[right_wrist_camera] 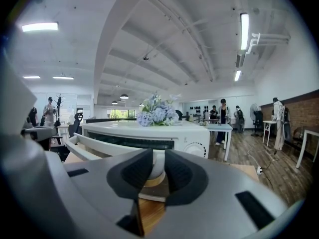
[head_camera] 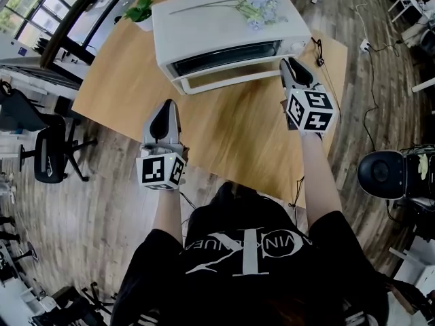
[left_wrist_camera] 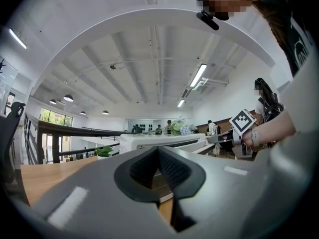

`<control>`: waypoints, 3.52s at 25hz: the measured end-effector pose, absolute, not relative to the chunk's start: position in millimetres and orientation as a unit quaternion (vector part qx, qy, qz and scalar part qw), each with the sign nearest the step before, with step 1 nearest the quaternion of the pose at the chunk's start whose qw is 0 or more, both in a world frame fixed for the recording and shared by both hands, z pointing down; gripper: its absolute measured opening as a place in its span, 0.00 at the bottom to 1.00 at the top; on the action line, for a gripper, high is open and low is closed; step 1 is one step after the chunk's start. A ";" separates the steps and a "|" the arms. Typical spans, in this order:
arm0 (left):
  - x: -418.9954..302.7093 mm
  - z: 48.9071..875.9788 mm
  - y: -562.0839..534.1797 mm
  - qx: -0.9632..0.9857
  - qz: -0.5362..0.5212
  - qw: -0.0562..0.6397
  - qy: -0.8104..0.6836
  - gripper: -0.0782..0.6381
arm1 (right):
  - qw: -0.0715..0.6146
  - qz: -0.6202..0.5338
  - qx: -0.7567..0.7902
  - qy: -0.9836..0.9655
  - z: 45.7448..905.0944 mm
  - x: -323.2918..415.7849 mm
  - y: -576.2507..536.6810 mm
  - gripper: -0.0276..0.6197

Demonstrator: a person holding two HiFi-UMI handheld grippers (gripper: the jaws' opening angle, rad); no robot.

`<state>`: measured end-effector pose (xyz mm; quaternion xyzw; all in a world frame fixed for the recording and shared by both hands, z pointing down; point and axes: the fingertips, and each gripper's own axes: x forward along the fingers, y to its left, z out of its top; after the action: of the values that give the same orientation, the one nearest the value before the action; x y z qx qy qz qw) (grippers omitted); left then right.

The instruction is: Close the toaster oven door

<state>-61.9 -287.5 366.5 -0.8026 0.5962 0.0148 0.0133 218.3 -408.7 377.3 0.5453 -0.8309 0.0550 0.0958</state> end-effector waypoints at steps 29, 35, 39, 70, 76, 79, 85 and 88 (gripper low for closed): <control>-77.7 366.8 -296.3 -0.791 0.004 0.013 0.611 0.12 | 0.036 0.057 0.548 -0.834 362.3 209.3 -441.4 0.17; -78.3 365.9 -293.4 -0.789 0.004 0.014 0.614 0.12 | 0.031 0.042 0.530 -0.847 357.9 196.8 -438.4 0.17; -78.6 365.9 -293.7 -0.789 0.005 0.014 0.615 0.12 | 0.028 0.041 0.530 -0.847 357.5 197.2 -437.3 0.17; -46.5 366.2 -289.8 -0.818 0.012 0.018 0.574 0.12 | 0.059 0.025 0.548 -0.834 362.2 251.9 -349.9 0.10; -46.1 364.3 -287.6 -0.819 0.013 0.021 0.573 0.12 | 0.054 0.023 0.546 -0.835 360.0 255.4 -331.3 0.09; -45.3 364.2 -285.8 -0.820 0.013 0.022 0.571 0.12 | 0.054 0.024 0.547 -0.835 361.2 257.1 -321.8 0.09; -45.4 363.6 -283.9 -0.822 0.015 0.022 0.569 0.12 | 0.054 0.026 0.550 -0.833 363.1 260.0 -306.1 0.08; -44.1 364.0 -283.7 -0.824 0.015 0.022 0.566 0.12 | 0.053 0.026 0.551 -0.832 363.2 260.9 -300.9 0.08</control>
<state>-44.1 -283.7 364.0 -0.8237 0.5664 0.0151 0.0216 260.9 -300.9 363.2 0.5514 -0.8321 0.0261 0.0534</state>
